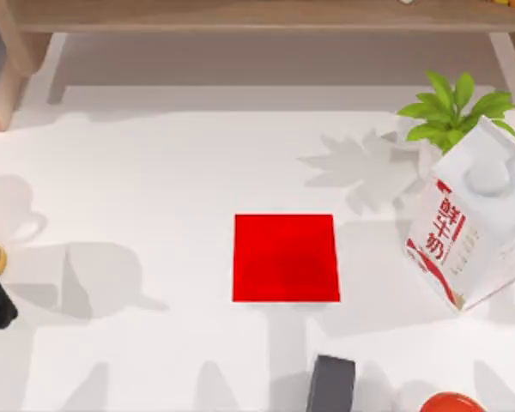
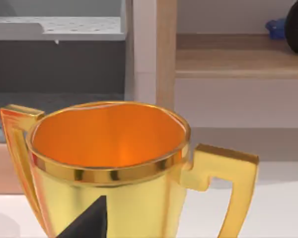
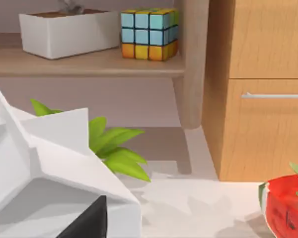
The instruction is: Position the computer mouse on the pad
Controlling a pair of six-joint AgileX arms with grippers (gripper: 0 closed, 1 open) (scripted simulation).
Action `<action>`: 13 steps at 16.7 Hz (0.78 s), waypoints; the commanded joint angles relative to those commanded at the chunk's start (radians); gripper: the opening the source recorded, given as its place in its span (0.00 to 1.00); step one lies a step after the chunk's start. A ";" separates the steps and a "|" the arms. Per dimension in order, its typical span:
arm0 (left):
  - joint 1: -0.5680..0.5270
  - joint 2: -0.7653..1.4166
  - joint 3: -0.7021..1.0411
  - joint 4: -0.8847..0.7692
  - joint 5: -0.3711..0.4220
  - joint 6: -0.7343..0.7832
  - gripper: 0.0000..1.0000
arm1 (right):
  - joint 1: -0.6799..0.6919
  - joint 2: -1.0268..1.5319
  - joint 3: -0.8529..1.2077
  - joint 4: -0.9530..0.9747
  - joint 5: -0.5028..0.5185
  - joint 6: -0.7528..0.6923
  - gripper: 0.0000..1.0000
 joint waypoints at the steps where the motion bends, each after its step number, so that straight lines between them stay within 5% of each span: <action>1: 0.000 0.000 0.000 0.000 0.000 0.000 1.00 | 0.000 0.000 0.000 0.000 0.000 0.000 1.00; 7: 0.000 0.000 0.000 0.000 0.000 0.000 1.00 | -0.027 0.151 0.120 -0.096 0.000 -0.156 1.00; 13: 0.000 0.000 0.000 0.000 0.000 0.000 1.00 | -0.103 0.592 0.448 -0.358 0.000 -0.664 1.00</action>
